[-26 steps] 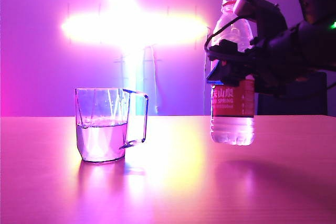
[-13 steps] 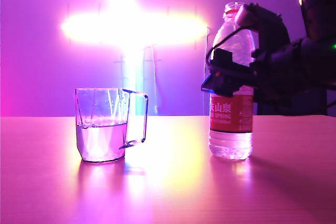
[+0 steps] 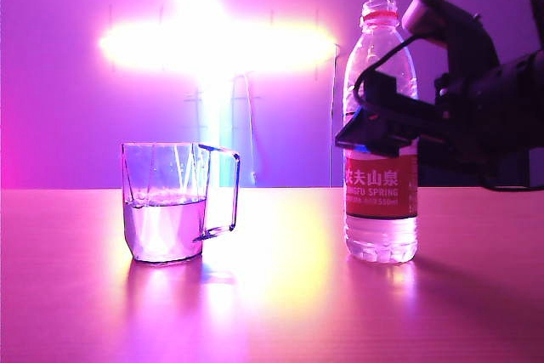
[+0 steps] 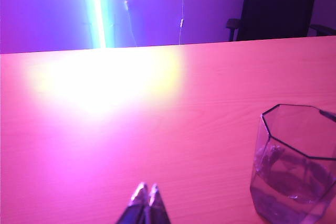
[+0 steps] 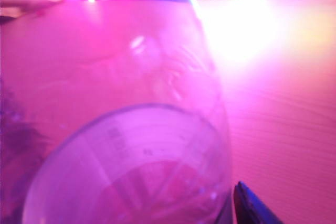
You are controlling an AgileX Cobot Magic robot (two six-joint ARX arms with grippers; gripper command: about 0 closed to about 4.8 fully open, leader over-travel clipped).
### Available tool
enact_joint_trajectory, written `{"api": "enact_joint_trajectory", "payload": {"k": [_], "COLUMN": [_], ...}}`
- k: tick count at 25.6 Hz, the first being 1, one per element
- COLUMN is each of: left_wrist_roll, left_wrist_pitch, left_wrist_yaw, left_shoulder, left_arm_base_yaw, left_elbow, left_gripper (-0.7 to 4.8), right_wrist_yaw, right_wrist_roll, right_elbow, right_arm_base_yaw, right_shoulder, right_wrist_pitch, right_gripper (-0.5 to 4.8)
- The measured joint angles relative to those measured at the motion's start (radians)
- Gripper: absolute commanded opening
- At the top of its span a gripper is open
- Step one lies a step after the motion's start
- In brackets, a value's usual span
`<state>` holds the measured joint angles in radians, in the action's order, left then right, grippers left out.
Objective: Pick up the mineral water bottle on the table and pour water into the mug until it's half full.
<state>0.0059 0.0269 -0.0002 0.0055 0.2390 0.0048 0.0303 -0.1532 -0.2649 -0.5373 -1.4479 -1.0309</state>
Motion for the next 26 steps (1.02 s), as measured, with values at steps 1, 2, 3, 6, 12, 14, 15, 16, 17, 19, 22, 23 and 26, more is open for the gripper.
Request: {"api": "enact_joint_trajectory", "payload": {"k": [1, 2, 3, 6, 12, 14, 15, 16, 17, 19, 22, 23, 26], "left_wrist_roll": [0.0, 0.0, 0.0, 0.0, 0.0, 0.0, 0.0, 0.0, 0.0, 0.0, 0.0, 0.0, 0.0], "left_wrist_pitch": [0.0, 0.0, 0.0, 0.0, 0.0, 0.0, 0.0, 0.0, 0.0, 0.0, 0.0, 0.0, 0.0], "left_wrist_yaw": [0.0, 0.0, 0.0, 0.0, 0.0, 0.001, 0.0, 0.0, 0.0, 0.0, 0.0, 0.0, -0.001], "left_shoulder": [0.0, 0.0, 0.0, 0.0, 0.0, 0.0, 0.0, 0.0, 0.0, 0.0, 0.0, 0.0, 0.0], "left_arm_base_yaw": [0.0, 0.0, 0.0, -0.009, -0.06, -0.097, -0.109, -0.12, -0.135, -0.165, -0.215, -0.225, -0.236], "left_elbow": [0.0, 0.0, 0.0, 0.0, 0.0, 0.0, 0.0, 0.0, 0.0, 0.0, 0.0, 0.0, 0.0], "left_gripper": [-0.02, -0.02, -0.02, -0.02, -0.02, -0.02, -0.02, -0.02, -0.02, -0.02, -0.02, -0.02, -0.02], "right_wrist_yaw": [-0.006, -0.006, -0.005, -0.006, -0.005, -0.005, -0.005, -0.005, -0.005, 0.002, 0.042, 0.05, 0.064], "right_wrist_roll": [0.0, 0.0, 0.0, 0.0, 0.0, -0.005, -0.014, -0.02, -0.025, -0.029, -0.032, -0.034, -0.066], "right_elbow": [0.009, 0.019, 0.038, 0.07, 0.107, 0.121, 0.124, 0.127, 0.128, 0.129, 0.128, 0.128, 0.129], "right_arm_base_yaw": [0.0, 0.0, 0.0, 0.0, -0.028, -0.054, -0.061, -0.066, -0.073, -0.09, -0.108, -0.111, -0.109], "right_shoulder": [0.015, 0.026, 0.048, 0.113, 0.257, 0.368, 0.403, 0.429, 0.465, 0.539, 0.647, 0.681, 0.838], "right_wrist_pitch": [0.002, 0.003, 0.01, 0.043, 0.163, 0.261, 0.298, 0.32, 0.356, 0.415, 0.482, 0.51, 0.624], "right_gripper": [4.79, 4.79, 4.79, 4.79, 4.79, 4.79, 4.79, 4.79, 4.79, 4.79, 4.79, 4.79, 4.44]}}
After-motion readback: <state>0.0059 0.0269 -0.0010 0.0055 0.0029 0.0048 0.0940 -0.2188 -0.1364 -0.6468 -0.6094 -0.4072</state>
